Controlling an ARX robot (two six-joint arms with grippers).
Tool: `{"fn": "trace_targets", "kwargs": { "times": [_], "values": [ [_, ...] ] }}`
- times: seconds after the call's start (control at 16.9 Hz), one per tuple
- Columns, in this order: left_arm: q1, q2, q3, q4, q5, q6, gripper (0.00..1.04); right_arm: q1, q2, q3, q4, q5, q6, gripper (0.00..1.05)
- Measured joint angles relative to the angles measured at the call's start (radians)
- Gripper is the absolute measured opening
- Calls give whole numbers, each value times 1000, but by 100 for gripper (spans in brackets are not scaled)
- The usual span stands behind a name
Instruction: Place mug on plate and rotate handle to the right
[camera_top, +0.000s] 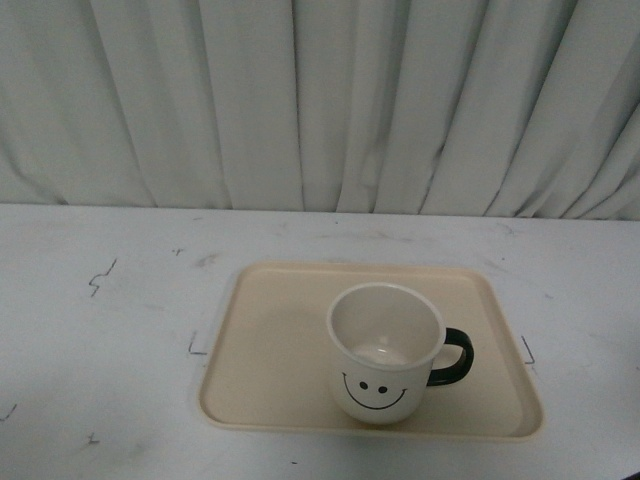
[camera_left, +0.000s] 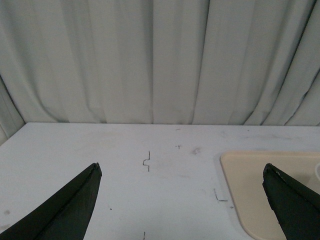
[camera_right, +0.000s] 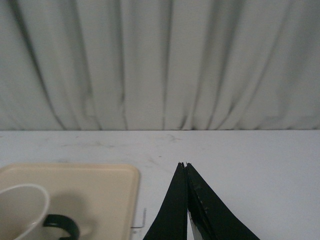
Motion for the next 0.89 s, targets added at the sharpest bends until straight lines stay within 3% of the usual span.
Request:
{"fn": "trace_targets", "kwargs": {
  "times": [0.47,0.89],
  "values": [
    [0,0,0,0,0,0,98,-15,-419,-61,-344,-3,1,2],
    [0,0,0,0,0,0,98,-15,-517,-61,-434,-3,1,2]
  ]
}}
